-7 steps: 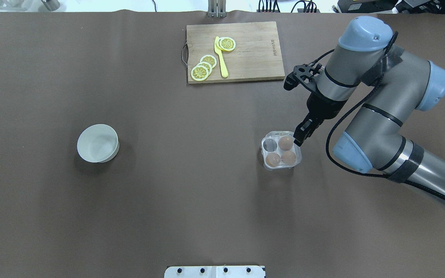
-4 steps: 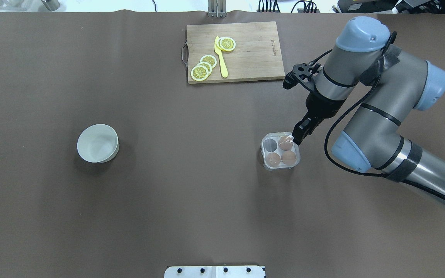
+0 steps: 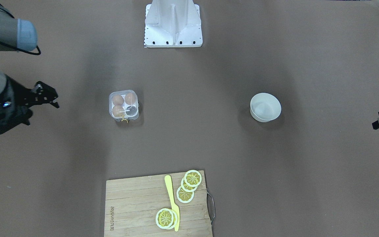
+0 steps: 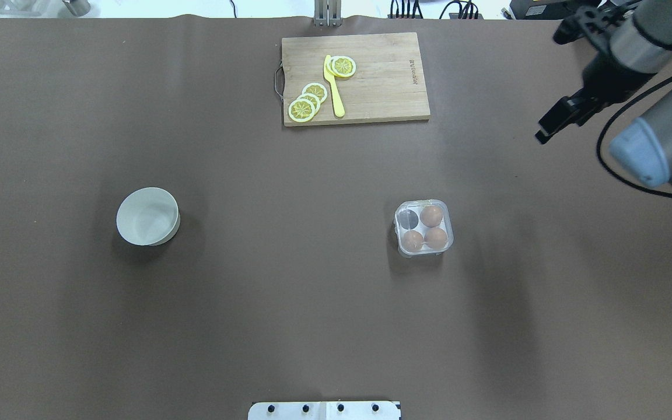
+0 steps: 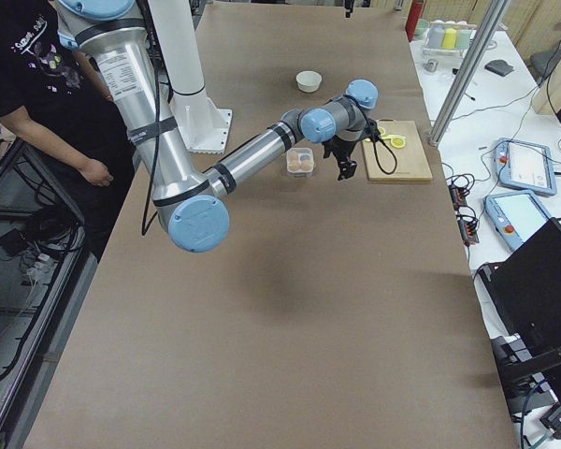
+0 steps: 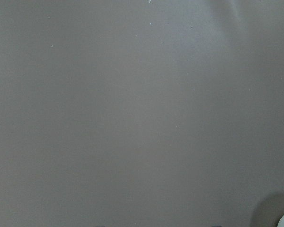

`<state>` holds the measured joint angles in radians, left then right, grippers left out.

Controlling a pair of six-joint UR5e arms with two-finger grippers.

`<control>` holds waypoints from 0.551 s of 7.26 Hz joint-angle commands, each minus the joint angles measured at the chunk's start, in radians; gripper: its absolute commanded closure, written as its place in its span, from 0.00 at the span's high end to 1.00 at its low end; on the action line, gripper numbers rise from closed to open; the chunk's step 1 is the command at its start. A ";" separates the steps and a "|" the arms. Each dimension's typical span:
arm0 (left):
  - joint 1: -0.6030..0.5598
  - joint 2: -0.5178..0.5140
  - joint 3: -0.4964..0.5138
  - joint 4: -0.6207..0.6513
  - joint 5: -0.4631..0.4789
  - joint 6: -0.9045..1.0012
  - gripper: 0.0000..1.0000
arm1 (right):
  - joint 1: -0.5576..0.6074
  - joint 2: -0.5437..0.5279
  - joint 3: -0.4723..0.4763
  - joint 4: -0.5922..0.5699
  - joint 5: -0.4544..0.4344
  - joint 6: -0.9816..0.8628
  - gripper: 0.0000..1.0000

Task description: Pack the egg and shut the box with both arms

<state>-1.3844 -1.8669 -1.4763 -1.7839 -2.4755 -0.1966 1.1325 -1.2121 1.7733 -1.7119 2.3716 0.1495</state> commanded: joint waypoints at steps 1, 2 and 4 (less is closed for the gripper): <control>-0.036 0.000 0.048 0.001 0.001 0.058 0.80 | 0.163 -0.069 -0.008 -0.001 -0.087 -0.011 1.00; -0.089 0.000 0.112 0.024 0.003 0.178 0.80 | 0.183 -0.093 -0.014 0.003 -0.153 -0.011 1.00; -0.142 0.000 0.169 0.050 0.082 0.314 0.80 | 0.252 -0.136 -0.023 -0.044 -0.183 -0.019 1.00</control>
<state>-1.4937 -1.8668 -1.3404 -1.7477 -2.4446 0.0404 1.3431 -1.3237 1.7572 -1.7218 2.2104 0.1335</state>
